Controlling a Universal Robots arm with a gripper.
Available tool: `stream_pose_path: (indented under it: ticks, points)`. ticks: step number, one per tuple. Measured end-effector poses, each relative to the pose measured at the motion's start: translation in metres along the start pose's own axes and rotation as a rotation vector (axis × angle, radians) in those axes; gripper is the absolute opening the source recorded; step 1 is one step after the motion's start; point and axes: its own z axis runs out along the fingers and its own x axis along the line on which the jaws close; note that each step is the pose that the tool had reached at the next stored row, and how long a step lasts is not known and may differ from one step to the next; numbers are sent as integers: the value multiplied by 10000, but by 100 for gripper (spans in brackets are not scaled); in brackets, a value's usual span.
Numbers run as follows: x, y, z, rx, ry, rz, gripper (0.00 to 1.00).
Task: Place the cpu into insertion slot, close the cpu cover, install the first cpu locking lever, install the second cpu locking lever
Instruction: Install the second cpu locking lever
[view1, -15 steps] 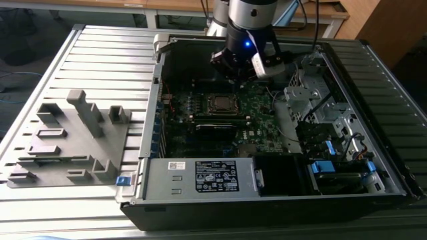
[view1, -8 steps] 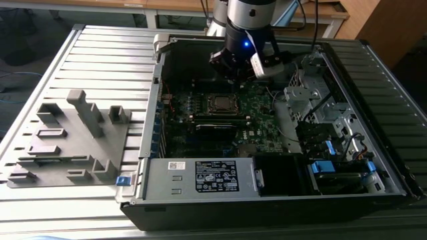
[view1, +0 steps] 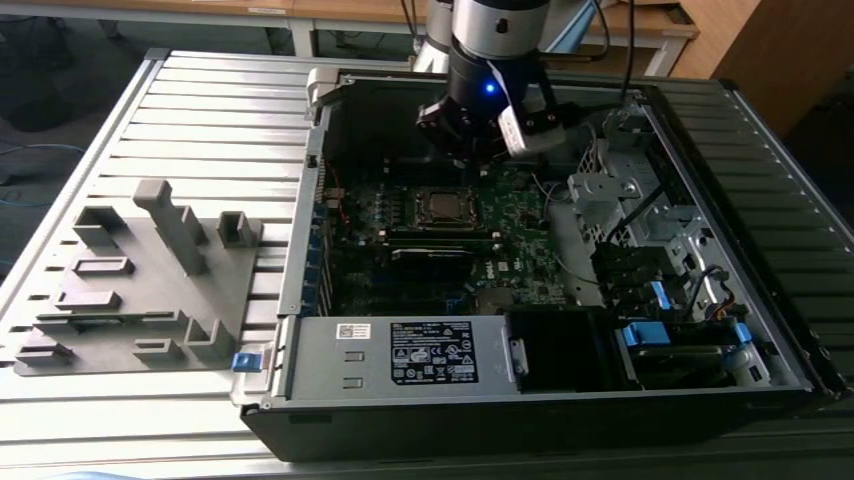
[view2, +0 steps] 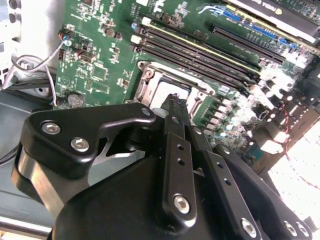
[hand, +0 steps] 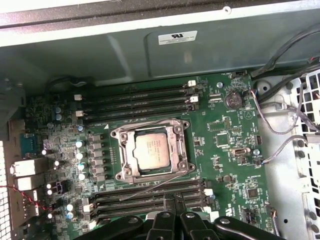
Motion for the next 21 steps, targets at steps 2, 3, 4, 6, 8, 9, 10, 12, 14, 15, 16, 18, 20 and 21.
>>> stream_pose_path:
  ticks: [2,3,4,6,8,9,10,12,14,15,16,18,20,21]
  points:
    - [5,-1,0,0,1,0,11]
    - [8,-1,1,-1,0,0,11]
    - [11,-2,1,0,0,0,11]
    - [17,-3,1,0,0,0,11]
    - [22,-3,2,0,0,0,11]
    - [25,-4,2,-1,0,0,11]
    - [28,-4,2,0,0,0,11]
    - [33,-5,3,-1,0,0,11]
    - [39,-6,3,0,0,0,11]
    - [42,-6,3,-1,0,0,11]
    - [44,-7,4,-1,0,0,11]
    - [50,-8,4,-1,0,0,11]
    - [56,-9,4,0,0,0,11]
    - [59,-9,5,-1,0,0,11]
